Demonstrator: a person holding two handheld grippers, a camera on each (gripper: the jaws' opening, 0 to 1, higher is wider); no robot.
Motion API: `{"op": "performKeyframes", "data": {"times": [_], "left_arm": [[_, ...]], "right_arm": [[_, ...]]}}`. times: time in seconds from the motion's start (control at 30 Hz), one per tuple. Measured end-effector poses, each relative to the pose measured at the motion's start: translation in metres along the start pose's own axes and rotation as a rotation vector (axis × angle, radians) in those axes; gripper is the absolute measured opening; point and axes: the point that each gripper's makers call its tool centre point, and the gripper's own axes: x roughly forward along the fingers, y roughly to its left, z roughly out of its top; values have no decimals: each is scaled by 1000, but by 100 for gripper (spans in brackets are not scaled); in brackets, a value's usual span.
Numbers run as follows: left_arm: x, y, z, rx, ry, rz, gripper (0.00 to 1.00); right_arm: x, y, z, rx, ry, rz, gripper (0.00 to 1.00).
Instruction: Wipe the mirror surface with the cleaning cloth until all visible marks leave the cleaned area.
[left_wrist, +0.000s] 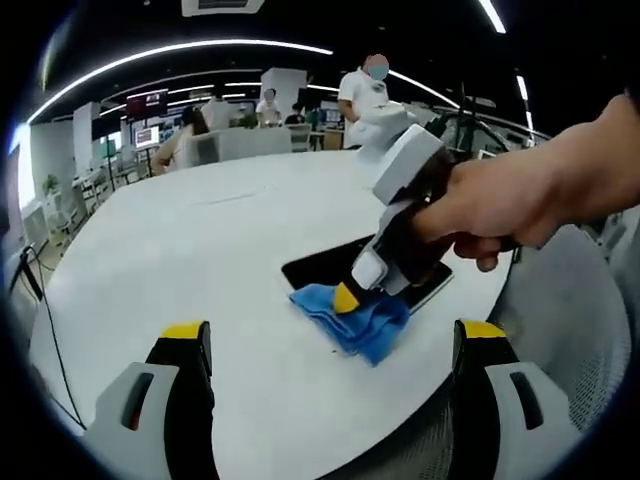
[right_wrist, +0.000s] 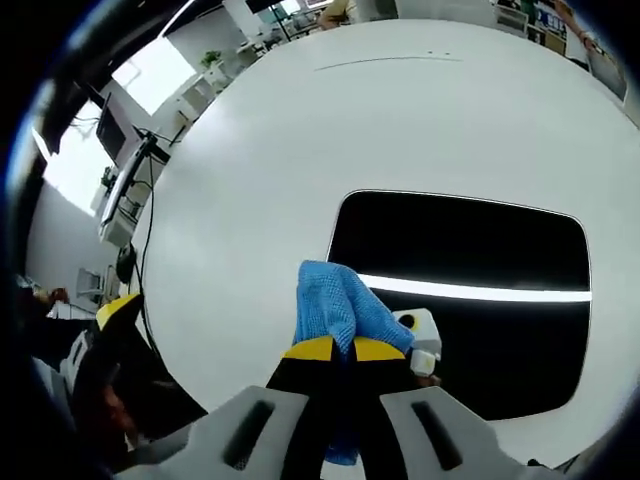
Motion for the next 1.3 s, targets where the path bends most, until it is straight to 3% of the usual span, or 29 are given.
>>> {"op": "performKeyframes", "data": {"times": [0.1,0.57,1.3], "left_arm": [[2,-2,-10,-3,39,-18,99],[2,-6,-11,-34,29,-32,99],[3,-3,-19,-83,54,-25,99]], "right_arm": [[0,0,0,-4,0,2,0],[0,-2,3,-9,3,6,0],[10,-11,39,-65,0,-20,0]]}}
